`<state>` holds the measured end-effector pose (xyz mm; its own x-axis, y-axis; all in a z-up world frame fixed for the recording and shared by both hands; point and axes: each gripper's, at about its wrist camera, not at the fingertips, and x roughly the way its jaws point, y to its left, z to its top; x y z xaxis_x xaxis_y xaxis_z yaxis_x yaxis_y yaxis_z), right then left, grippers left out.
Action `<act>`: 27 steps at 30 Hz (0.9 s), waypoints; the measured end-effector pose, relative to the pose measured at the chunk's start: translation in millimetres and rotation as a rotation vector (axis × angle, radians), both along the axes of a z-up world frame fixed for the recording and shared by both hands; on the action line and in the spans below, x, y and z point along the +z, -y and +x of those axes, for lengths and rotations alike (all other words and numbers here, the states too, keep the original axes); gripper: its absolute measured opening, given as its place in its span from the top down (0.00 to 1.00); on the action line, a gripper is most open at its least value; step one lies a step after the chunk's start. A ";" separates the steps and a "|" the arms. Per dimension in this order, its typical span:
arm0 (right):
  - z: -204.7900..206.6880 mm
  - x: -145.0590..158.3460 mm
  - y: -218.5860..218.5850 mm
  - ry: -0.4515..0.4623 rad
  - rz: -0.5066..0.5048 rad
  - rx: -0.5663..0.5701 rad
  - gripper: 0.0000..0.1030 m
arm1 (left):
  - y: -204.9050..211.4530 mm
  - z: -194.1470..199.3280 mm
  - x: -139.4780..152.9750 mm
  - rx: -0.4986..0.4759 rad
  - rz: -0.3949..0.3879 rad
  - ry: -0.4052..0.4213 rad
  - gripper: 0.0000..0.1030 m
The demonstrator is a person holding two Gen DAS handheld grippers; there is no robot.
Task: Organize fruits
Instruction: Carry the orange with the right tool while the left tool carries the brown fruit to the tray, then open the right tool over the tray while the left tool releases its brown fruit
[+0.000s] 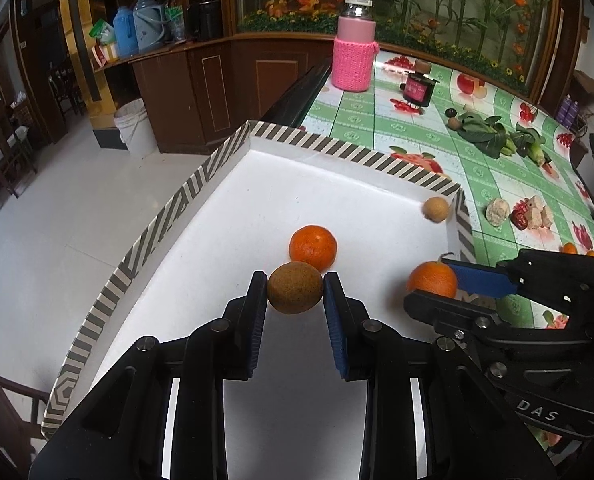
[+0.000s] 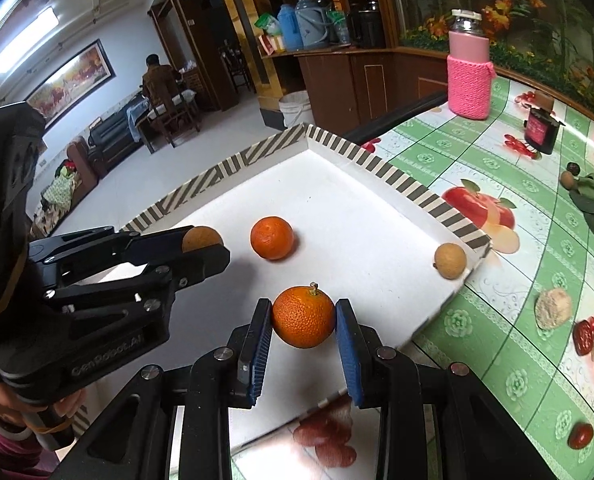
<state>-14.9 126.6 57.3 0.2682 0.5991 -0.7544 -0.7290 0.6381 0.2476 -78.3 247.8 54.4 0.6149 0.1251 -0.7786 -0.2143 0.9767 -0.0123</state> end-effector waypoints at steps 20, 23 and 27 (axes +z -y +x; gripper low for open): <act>-1.6 5.1 22.5 0.002 0.027 -0.052 0.69 | 0.0 -1.8 0.3 0.043 -0.004 -0.011 0.50; -7.5 12.8 37.5 0.017 0.052 -0.078 0.69 | 10.3 -5.8 6.4 0.023 0.004 0.018 0.38; -13.5 18.4 55.0 0.034 0.054 -0.110 0.69 | 28.4 -9.8 16.8 0.002 0.028 0.061 0.38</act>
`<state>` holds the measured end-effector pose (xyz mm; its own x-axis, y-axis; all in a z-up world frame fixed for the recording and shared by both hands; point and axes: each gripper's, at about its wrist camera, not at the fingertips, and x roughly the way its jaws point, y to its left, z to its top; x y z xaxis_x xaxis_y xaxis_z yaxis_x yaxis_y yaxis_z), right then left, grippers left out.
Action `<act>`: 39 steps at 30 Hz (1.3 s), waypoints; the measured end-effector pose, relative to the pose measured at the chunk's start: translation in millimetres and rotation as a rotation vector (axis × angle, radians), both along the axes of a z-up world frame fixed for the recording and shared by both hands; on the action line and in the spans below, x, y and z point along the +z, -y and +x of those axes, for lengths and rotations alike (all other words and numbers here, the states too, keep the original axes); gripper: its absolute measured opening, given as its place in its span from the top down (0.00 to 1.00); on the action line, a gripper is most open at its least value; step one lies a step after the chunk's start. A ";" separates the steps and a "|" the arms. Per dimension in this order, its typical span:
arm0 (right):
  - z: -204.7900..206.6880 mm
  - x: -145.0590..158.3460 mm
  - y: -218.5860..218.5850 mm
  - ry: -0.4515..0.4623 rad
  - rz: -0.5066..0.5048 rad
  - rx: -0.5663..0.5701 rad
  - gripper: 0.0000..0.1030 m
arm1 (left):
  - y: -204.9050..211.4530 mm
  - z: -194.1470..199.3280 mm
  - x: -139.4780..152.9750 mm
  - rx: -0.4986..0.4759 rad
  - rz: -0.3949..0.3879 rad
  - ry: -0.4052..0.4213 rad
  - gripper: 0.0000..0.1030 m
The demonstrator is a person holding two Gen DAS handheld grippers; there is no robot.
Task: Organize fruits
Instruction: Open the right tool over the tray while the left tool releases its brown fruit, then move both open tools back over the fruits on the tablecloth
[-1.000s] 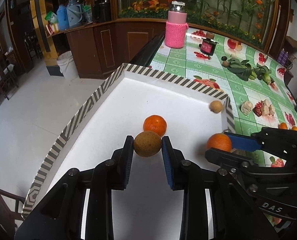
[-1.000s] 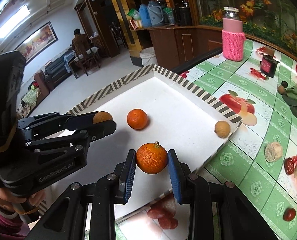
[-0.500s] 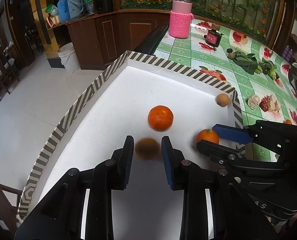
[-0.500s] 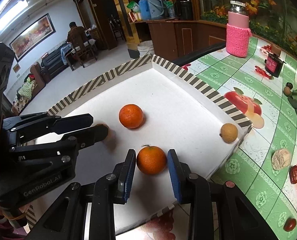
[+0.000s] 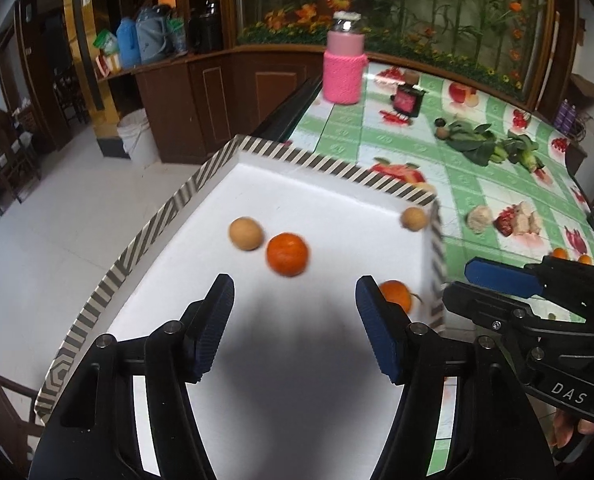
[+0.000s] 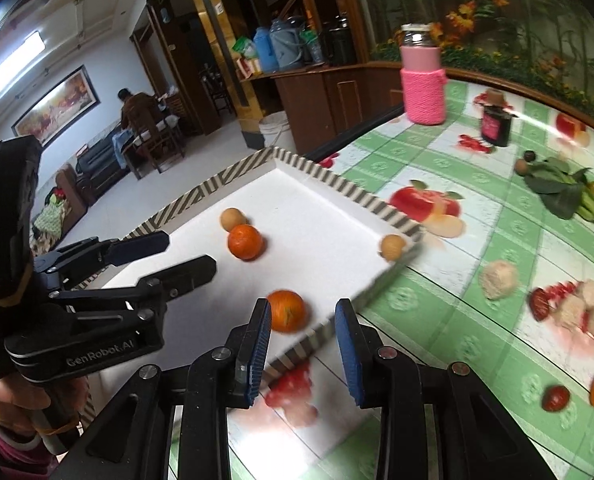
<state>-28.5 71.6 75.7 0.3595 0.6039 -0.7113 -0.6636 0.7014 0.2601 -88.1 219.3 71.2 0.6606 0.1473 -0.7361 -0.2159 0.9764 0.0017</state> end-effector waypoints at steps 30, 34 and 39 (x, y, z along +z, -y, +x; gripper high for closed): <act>-9.0 -17.9 243.8 -0.016 -0.042 -0.481 0.68 | 174.5 40.2 -12.7 -0.373 -0.096 -0.034 0.38; 10.8 -20.9 238.4 -0.028 -0.048 -0.452 0.66 | 192.1 48.8 -20.1 -0.412 -0.101 -0.067 0.38; 39.8 -30.0 221.1 -0.029 -0.117 -0.426 0.65 | 203.6 57.9 -27.2 -0.423 -0.102 -0.083 0.38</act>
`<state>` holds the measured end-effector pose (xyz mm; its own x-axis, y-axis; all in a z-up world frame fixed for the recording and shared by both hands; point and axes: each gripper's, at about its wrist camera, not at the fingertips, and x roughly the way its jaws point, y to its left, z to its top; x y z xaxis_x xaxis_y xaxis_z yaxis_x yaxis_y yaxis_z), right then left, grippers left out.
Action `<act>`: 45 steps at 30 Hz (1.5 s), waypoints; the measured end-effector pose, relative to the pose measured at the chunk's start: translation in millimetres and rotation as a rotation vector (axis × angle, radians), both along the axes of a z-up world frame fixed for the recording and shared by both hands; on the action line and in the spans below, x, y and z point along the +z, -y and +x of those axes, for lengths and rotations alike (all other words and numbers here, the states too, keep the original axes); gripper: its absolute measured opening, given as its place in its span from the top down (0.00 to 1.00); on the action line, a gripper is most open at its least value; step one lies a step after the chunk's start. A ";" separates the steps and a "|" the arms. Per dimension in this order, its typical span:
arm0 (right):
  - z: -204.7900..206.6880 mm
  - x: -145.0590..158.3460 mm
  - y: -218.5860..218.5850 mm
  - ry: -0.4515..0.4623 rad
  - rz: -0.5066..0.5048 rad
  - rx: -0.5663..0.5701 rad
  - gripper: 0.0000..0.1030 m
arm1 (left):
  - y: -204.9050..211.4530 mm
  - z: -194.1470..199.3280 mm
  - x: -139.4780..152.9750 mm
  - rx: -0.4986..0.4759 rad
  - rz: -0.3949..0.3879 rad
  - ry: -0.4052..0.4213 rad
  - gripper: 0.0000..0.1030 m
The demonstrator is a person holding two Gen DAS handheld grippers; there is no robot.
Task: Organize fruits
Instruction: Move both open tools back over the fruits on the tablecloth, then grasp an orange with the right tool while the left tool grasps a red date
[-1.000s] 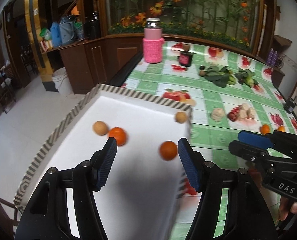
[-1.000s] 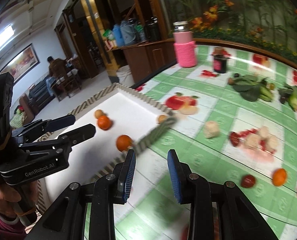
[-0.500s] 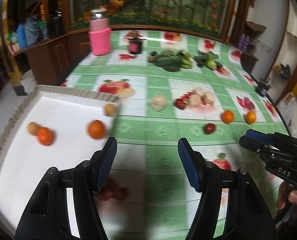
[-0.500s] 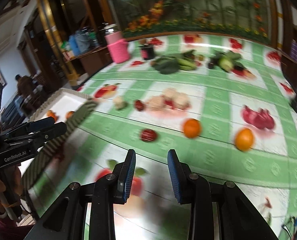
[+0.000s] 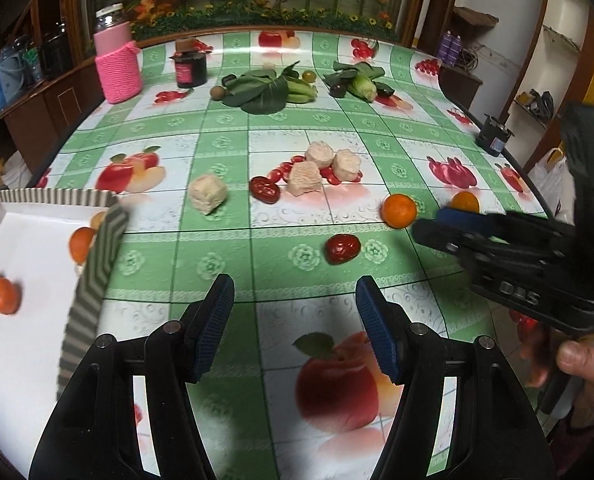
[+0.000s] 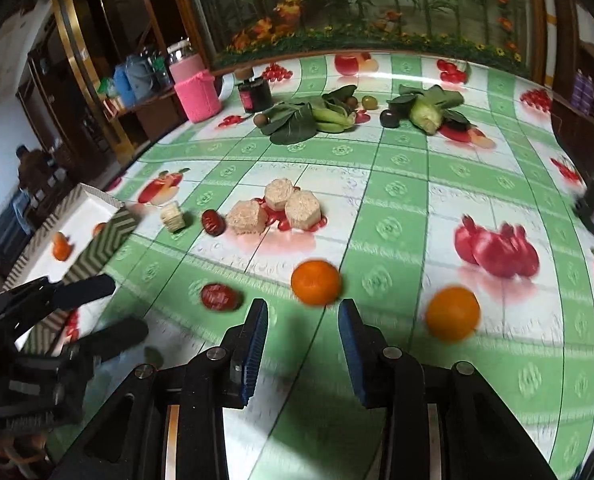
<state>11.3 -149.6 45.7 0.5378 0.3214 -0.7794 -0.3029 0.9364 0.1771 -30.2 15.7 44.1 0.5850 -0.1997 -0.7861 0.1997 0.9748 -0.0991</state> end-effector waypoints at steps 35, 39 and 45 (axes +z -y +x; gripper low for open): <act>3.5 1.6 -2.4 -0.006 0.150 0.048 0.70 | -6.8 12.7 -1.9 0.018 0.001 0.019 0.76; -5.5 7.2 -21.8 -0.004 0.168 0.081 0.70 | -27.3 -0.7 8.6 0.058 0.019 0.045 0.76; -17.4 18.3 -62.0 0.012 0.173 0.152 0.70 | -66.5 -20.2 21.9 0.146 0.065 0.093 0.76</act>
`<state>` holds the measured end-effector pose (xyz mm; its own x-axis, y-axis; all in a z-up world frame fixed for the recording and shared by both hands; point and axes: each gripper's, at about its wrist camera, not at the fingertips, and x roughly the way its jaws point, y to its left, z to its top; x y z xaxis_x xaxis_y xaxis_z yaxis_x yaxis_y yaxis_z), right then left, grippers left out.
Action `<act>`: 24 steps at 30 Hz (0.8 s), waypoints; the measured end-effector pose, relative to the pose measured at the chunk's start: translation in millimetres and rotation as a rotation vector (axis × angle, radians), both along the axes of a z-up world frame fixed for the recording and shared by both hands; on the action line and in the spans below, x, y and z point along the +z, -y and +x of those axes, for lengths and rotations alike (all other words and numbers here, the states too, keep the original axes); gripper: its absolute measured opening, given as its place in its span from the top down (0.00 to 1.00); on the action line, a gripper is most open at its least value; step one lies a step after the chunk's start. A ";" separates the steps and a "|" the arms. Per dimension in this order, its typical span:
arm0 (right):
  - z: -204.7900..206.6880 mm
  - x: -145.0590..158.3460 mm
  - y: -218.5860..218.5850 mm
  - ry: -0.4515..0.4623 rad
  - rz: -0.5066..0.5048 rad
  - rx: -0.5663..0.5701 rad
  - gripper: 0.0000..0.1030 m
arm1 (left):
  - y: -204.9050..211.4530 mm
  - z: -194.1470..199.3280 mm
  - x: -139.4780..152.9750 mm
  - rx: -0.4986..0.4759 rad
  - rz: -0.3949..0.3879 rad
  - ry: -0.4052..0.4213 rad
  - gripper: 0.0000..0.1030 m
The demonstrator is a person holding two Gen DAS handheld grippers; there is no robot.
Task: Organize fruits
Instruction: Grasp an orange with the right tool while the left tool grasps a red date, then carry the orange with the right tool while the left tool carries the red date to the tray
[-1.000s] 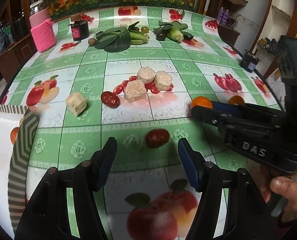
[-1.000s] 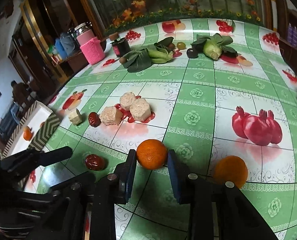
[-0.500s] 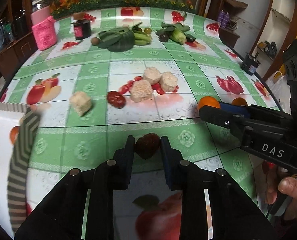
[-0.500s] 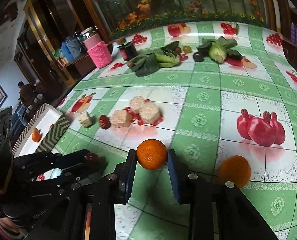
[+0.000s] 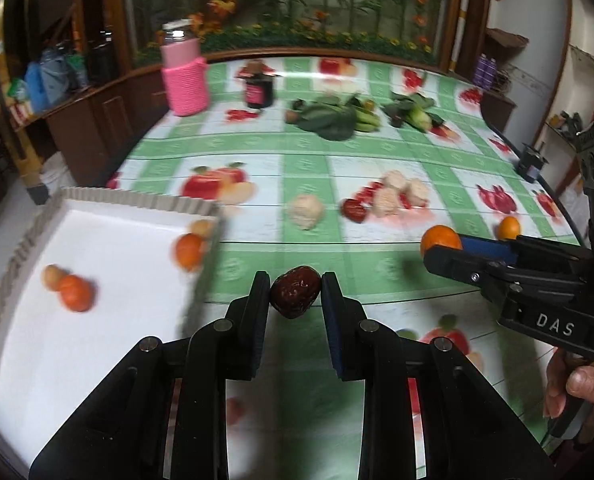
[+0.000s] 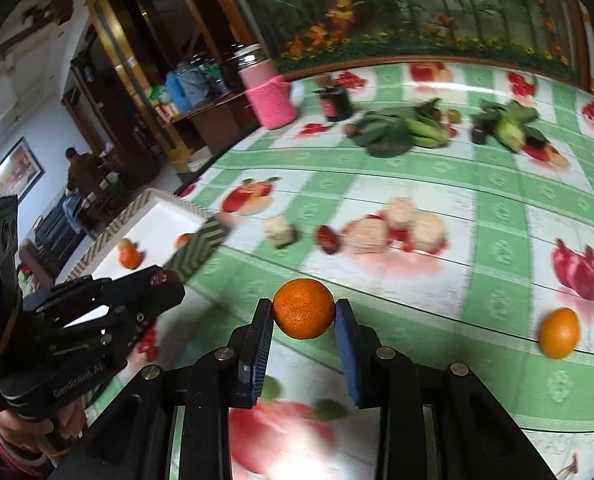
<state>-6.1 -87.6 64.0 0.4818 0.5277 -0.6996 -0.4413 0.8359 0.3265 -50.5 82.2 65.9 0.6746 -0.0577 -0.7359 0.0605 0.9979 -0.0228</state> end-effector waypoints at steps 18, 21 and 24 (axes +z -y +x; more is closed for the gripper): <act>-17.6 26.4 -128.3 0.059 -0.005 0.229 0.71 | -121.2 -43.0 28.3 0.248 0.081 0.079 0.75; -19.3 28.0 -146.0 0.065 -0.015 0.261 0.71 | -134.6 -44.9 25.8 0.275 0.081 0.075 0.75; -20.6 26.7 -162.2 0.064 -0.025 0.290 0.71 | -144.2 -43.3 21.2 0.296 0.084 0.067 0.75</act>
